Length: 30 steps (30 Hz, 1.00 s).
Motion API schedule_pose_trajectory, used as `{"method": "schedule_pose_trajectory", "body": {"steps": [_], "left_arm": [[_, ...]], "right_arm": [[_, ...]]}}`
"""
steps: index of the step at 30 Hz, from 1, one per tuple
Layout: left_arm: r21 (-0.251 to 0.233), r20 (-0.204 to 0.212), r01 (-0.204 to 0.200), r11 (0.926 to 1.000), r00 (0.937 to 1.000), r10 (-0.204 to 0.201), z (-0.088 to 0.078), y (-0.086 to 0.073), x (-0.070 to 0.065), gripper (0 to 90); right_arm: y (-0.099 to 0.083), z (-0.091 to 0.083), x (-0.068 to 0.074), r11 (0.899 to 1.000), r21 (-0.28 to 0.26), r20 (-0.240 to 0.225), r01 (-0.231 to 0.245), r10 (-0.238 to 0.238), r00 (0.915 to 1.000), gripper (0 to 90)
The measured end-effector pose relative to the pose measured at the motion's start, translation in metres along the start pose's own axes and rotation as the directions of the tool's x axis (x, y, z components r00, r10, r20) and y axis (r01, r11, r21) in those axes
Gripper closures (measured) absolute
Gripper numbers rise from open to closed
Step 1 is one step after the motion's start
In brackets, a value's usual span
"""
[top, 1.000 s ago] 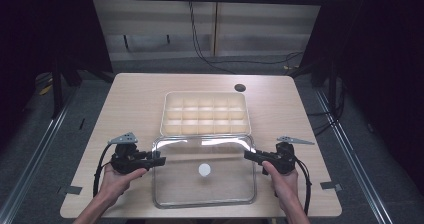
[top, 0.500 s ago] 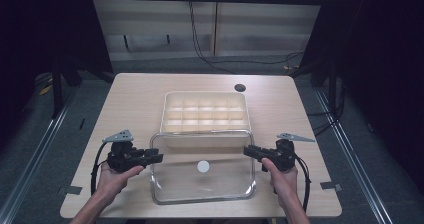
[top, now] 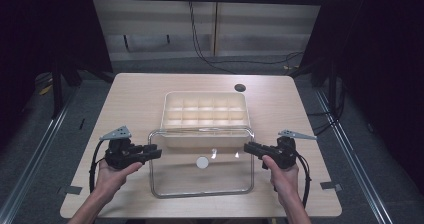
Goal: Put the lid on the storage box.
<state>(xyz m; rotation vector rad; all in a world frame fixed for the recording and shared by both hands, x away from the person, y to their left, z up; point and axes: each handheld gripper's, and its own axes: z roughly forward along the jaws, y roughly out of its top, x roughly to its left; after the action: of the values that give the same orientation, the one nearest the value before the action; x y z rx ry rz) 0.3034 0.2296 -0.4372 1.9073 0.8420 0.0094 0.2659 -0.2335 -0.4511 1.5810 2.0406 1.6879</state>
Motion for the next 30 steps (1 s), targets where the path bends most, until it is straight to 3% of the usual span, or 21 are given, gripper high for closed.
{"method": "schedule_pose_trajectory", "body": {"steps": [15,30], "left_arm": [[-0.022,-0.017,-0.024,0.9995,0.9996,0.024,-0.005,0.014,0.000,67.8],[-0.077,-0.023,-0.033,0.9965,0.9992,0.032,-0.014,0.032,0.000,68.5]], "right_arm": [[0.010,0.002,0.002,1.000,-0.001,0.007,0.015,-0.015,0.9999,68.1],[0.024,0.001,0.010,0.998,-0.053,0.005,0.040,-0.040,0.9992,67.9]]}}
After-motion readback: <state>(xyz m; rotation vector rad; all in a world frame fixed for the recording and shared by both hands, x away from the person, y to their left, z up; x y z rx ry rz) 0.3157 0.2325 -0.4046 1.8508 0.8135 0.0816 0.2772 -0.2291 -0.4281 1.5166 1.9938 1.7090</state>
